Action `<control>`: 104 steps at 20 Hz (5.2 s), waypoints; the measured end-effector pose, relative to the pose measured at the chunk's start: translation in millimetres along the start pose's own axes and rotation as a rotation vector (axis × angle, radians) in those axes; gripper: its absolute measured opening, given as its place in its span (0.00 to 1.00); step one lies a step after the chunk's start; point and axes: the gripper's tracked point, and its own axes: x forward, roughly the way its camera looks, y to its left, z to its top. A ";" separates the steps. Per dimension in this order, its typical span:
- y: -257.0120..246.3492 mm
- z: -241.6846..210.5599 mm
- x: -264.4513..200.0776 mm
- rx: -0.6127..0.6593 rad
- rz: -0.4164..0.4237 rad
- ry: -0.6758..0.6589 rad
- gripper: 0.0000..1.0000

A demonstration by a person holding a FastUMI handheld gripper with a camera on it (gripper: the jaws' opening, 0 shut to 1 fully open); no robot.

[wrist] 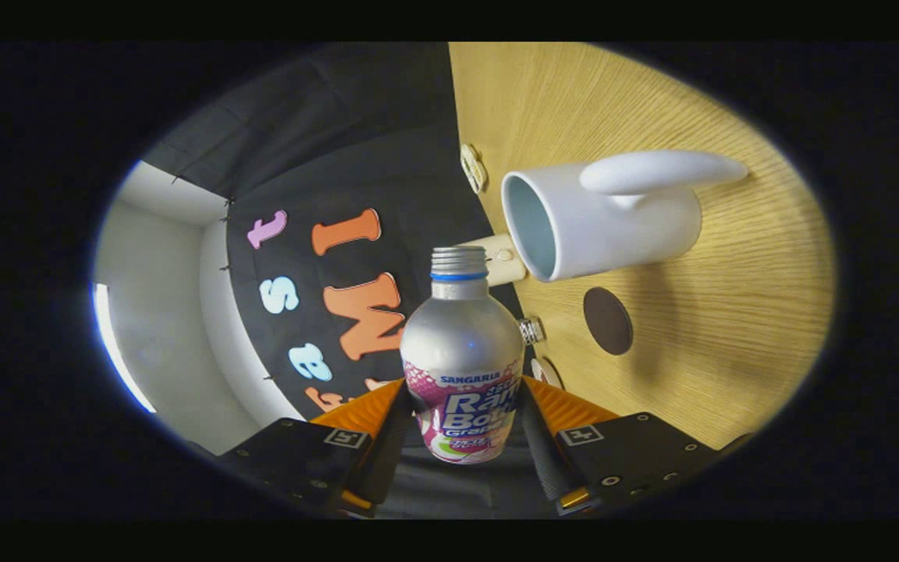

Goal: Take the bottle from table, then pour the juice into the cup, finally place the bottle on the coaster

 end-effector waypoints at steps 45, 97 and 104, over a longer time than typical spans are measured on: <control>24.3 16.5 18.5 0.286 0.084 -0.007 0.74; 47.9 25.5 30.6 0.509 0.131 -0.006 0.74; 24.7 16.3 29.8 0.272 0.045 0.010 0.74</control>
